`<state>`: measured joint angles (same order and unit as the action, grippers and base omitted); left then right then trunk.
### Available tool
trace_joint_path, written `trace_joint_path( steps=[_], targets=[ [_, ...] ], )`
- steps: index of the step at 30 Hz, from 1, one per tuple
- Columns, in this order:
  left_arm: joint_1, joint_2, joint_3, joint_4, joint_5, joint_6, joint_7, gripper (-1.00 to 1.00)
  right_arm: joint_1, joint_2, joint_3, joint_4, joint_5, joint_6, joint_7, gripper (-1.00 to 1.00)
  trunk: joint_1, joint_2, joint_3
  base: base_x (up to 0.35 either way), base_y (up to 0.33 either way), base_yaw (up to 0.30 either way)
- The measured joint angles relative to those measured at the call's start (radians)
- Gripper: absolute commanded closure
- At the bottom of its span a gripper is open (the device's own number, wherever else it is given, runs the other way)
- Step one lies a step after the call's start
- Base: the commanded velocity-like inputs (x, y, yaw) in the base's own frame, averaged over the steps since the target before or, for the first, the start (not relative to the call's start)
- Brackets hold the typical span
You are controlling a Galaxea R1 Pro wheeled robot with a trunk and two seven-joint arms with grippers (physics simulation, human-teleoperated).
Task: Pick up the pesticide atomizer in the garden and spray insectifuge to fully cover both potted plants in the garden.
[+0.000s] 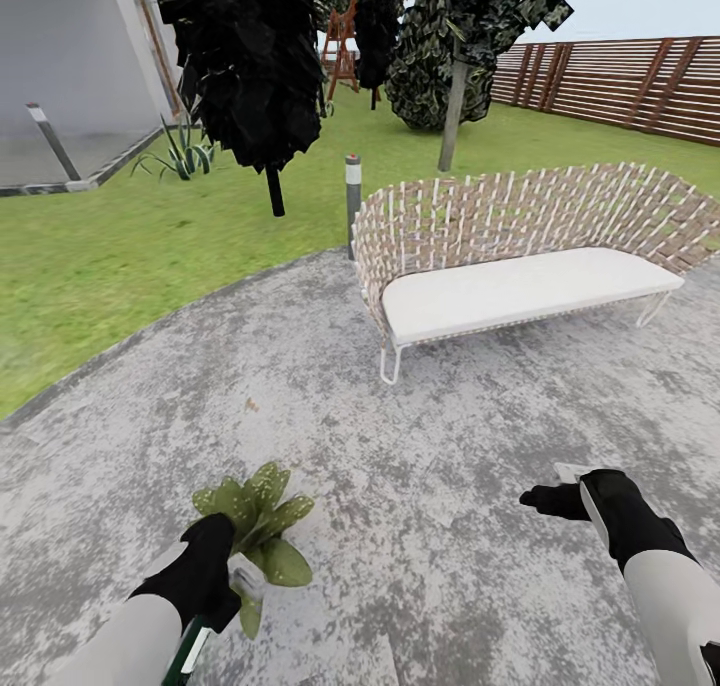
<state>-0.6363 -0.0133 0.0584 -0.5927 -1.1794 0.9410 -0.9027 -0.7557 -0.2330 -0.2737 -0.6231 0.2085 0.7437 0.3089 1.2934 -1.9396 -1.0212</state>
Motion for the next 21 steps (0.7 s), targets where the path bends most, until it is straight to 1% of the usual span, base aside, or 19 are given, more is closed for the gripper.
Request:
trace_joint_path(
  steps=[2,4,8,11,15,21],
  targets=[
    [0.0,-0.013,0.0,-0.009,0.003,0.002,0.0,1.0,0.0,0.0,0.0,0.0,0.0,0.0,0.0,-1.0,0.0,0.0,0.0,0.0,0.0,0.003],
    [0.0,-0.041,0.0,-0.015,0.004,0.004,0.0,1.0,0.0,-0.001,0.0,0.0,0.0,0.0,0.0,-1.0,0.0,0.0,0.0,0.0,0.0,0.0],
    [-0.001,-0.058,0.0,-0.02,0.0,0.002,0.0,1.0,0.0,-0.001,0.0,0.0,0.0,0.0,0.0,-1.0,0.0,0.0,0.0,0.0,0.0,0.0],
    [-0.001,-0.06,0.001,-0.022,-0.003,0.003,0.0,1.0,0.0,-0.001,0.0,0.0,0.0,0.0,0.0,-1.0,0.0,0.0,0.0,0.0,0.0,0.0],
    [-0.001,-0.058,0.002,-0.06,-0.006,0.003,0.0,1.0,0.0,-0.001,0.0,0.0,0.0,0.0,0.0,-1.0,0.0,0.0,0.0,0.0,0.0,0.0],
    [-0.006,-0.058,0.002,-0.07,-0.006,0.004,-0.002,1.0,0.0,-0.001,0.0,0.0,0.0,0.0,0.0,-1.0,0.0,0.0,0.0,0.0,0.0,0.0]
  ],
)
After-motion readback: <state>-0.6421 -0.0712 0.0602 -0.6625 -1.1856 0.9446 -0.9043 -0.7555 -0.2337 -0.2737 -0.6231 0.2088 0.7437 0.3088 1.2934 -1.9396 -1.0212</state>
